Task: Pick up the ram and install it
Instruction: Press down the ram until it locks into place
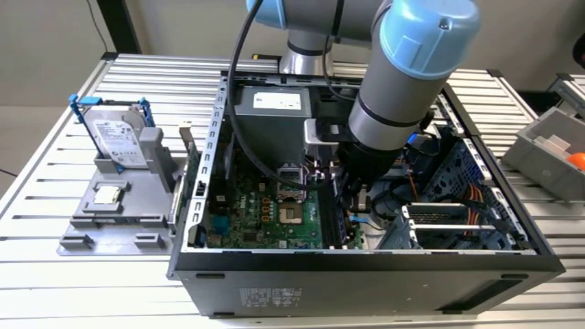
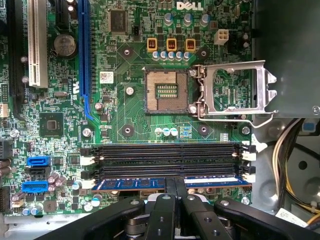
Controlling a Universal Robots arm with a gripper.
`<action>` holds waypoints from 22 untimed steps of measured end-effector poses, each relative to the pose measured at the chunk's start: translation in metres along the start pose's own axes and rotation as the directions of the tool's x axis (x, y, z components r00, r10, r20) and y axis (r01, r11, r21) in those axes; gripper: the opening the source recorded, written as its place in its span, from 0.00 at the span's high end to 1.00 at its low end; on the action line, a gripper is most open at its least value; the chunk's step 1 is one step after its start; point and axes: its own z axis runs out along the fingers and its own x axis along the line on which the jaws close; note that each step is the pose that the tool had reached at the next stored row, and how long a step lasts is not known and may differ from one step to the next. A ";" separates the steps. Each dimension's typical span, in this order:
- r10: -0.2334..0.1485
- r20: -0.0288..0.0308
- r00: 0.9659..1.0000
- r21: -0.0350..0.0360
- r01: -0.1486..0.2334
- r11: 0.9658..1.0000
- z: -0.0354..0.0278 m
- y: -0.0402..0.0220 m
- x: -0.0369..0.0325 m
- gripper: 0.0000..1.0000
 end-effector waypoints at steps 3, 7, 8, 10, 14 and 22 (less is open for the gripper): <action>0.000 0.001 1.000 0.000 0.000 1.000 0.0019 -0.0001 0.0001 1.00; 0.000 0.000 1.000 0.000 0.000 1.000 0.0025 -0.0001 0.0002 1.00; 0.000 0.000 1.000 0.000 0.000 1.000 0.0026 -0.0001 0.0002 1.00; 0.000 0.000 1.000 0.000 0.000 1.000 0.0027 -0.0001 0.0002 1.00; 0.000 0.000 1.000 0.000 0.000 1.000 0.0027 -0.0001 0.0002 1.00; 0.000 0.002 1.000 0.000 0.000 1.000 0.0004 0.0000 -0.0001 1.00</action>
